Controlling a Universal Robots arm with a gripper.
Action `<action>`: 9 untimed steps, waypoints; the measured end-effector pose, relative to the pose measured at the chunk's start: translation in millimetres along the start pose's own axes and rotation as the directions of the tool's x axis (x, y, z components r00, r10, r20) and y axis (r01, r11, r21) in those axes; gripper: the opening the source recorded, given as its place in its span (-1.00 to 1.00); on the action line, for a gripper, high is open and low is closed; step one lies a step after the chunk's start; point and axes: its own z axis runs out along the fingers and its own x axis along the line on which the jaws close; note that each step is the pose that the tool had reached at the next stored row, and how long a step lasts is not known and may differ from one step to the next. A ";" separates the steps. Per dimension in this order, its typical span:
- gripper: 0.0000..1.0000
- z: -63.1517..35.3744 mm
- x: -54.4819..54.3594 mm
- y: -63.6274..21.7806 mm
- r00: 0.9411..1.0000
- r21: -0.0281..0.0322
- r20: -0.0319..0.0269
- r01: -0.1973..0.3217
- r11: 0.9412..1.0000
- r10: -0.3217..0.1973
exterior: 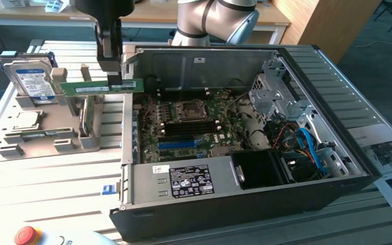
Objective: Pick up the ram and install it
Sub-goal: 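Pick up the ram and move it above insertion slot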
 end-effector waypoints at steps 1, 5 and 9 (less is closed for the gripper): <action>-0.76 -0.1 0.3 -1.7 1.000 0.000 0.000 0.000 1.000 0.000; -0.76 -0.4 1.3 -8.8 1.000 0.000 0.000 0.000 1.000 0.000; -0.76 -0.7 2.3 -16.0 1.000 0.000 0.000 0.000 1.000 0.000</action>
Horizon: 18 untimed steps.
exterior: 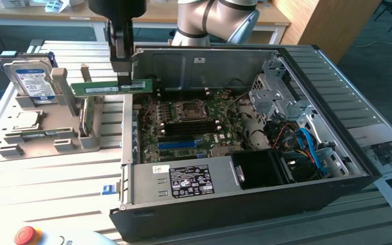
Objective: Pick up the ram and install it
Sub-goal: 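Pick up the ram and move it above insertion slot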
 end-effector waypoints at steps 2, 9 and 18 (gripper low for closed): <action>-0.76 -0.1 0.6 -3.8 1.000 0.000 0.000 0.000 1.000 0.000; -0.76 -0.8 2.4 -17.3 1.000 0.000 0.000 0.000 1.000 0.000; -0.76 -1.5 4.6 -34.6 1.000 0.000 0.000 0.000 1.000 0.000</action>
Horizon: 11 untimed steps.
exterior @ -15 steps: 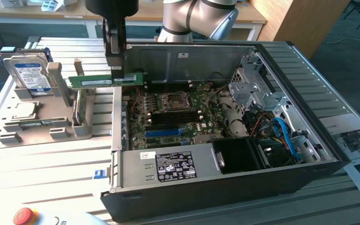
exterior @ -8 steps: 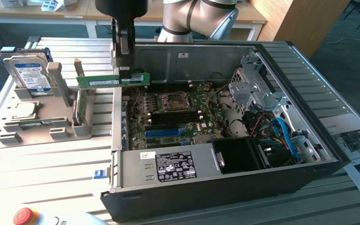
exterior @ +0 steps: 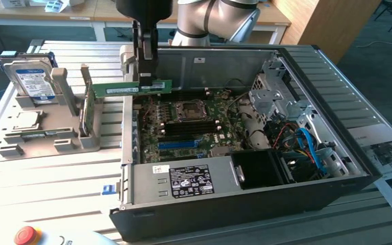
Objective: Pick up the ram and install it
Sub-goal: 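Pick up the ram and move it above insertion slot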
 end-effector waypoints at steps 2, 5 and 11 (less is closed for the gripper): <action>-0.76 -0.2 0.5 -3.9 1.000 0.000 0.000 0.000 1.000 0.000; -0.76 -0.4 1.2 -9.5 1.000 0.000 0.000 0.000 1.000 0.000; -0.76 -0.9 2.8 -21.0 1.000 0.000 0.000 0.000 1.000 0.000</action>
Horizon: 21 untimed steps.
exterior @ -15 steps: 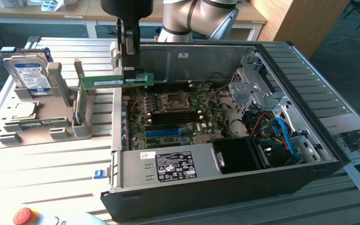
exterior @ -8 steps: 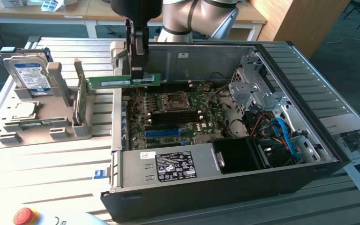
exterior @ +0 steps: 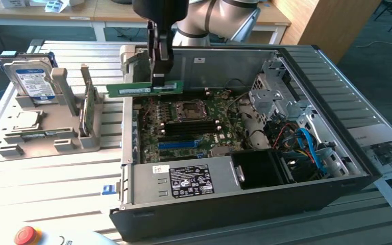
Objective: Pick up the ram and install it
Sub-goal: 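Pick up the ram and move it above insertion slot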
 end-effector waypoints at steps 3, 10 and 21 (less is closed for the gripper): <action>-0.76 -0.2 0.7 -5.8 1.000 0.000 0.000 0.000 1.000 0.000; -0.76 -0.8 2.4 -19.3 1.000 0.000 0.000 0.000 1.000 0.000; -0.76 -1.6 5.1 -38.6 1.000 0.000 0.000 0.000 1.000 0.000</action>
